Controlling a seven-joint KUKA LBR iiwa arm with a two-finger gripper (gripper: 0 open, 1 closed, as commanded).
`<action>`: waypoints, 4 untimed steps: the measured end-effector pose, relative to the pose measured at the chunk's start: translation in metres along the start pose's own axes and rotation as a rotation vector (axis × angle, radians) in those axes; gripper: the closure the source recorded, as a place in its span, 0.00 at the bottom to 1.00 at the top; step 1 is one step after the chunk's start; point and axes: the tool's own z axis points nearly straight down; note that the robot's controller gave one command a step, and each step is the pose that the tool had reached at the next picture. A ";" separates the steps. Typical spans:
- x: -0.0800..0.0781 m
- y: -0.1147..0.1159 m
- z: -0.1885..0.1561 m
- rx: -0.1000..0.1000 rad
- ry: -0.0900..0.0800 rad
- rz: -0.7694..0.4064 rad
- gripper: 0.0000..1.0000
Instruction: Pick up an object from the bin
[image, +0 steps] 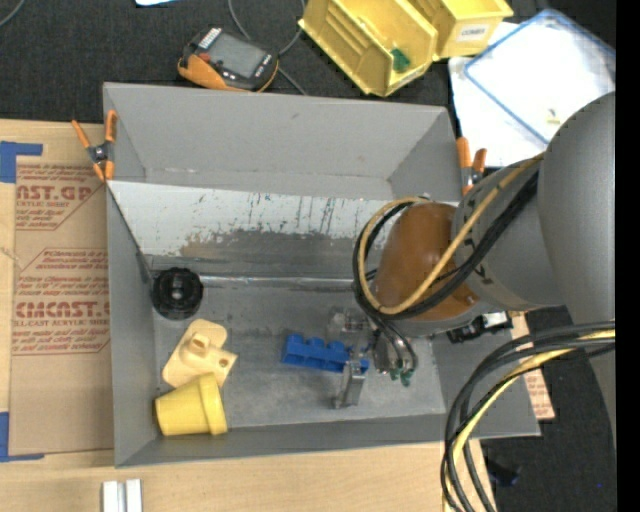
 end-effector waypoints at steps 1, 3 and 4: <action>0.013 0.029 -0.003 0.000 -0.022 0.071 0.00; 0.001 0.004 -0.001 0.001 -0.008 0.017 1.00; 0.004 0.004 -0.022 0.001 0.002 0.017 1.00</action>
Offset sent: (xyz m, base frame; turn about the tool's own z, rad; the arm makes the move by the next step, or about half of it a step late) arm -0.0018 0.0044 0.0007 0.0173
